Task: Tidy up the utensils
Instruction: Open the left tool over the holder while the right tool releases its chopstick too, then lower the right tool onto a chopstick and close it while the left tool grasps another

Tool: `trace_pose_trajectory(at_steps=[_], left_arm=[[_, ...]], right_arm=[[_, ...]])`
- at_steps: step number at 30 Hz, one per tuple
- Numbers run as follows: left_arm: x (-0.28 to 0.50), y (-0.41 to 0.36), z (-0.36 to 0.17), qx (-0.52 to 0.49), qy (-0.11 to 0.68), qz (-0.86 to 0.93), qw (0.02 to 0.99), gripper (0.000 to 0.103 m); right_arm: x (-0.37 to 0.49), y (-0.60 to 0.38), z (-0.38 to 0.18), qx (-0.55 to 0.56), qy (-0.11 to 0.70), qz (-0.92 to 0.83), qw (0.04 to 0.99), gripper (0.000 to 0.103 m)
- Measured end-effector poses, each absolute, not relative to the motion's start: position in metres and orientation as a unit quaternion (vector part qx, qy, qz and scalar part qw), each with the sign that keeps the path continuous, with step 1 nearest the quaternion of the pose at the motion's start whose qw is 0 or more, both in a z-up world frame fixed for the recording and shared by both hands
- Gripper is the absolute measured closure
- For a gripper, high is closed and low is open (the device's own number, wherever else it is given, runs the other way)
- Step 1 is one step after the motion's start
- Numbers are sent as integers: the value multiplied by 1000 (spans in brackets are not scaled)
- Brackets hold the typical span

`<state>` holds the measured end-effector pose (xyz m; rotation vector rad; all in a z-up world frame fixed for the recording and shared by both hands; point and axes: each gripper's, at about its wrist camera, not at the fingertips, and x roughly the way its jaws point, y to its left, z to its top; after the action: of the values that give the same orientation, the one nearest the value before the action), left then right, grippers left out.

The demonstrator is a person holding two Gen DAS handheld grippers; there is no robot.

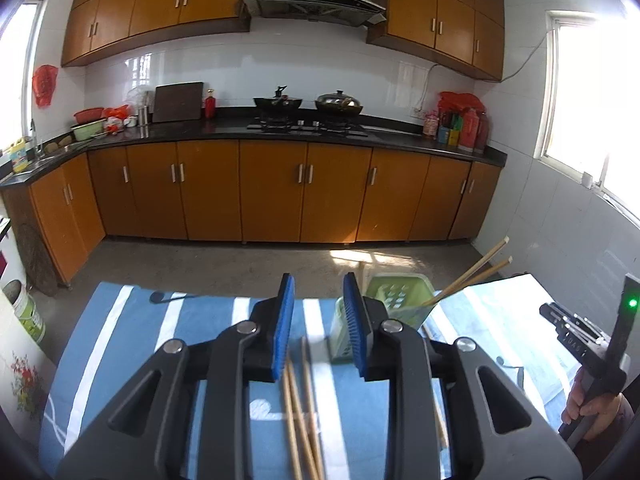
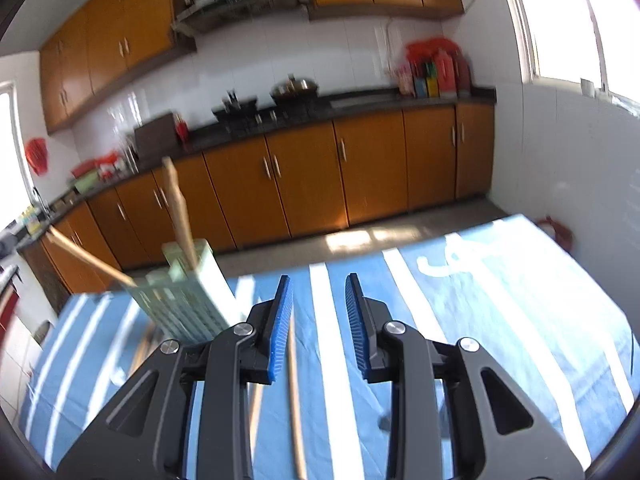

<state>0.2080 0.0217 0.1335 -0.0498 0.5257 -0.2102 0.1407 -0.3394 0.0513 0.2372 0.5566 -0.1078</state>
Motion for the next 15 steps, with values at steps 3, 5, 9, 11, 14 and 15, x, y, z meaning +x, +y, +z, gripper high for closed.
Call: trace_pose_trajectory(at_steps=[3, 5, 9, 11, 14, 15], left_arm=[[199, 36, 110, -26, 274, -86, 957, 76], [199, 46, 89, -28, 295, -78, 952, 76], [204, 63, 39, -40, 345, -62, 936, 76], [206, 67, 19, -47, 364, -56, 929, 76], [207, 72, -6, -56, 387, -56, 919, 76], [207, 72, -12, -56, 392, -58, 916, 76]], right_arm=[[148, -337, 3, 122, 341, -37, 931, 74], [155, -326, -26, 122, 382, -19, 916, 74], [164, -299, -67, 104, 429, 5, 898, 74], [167, -289, -80, 89, 440, 6, 893, 74], [166, -280, -88, 59, 433, 0, 900, 75], [167, -278, -88, 55, 432, -2, 900, 76]])
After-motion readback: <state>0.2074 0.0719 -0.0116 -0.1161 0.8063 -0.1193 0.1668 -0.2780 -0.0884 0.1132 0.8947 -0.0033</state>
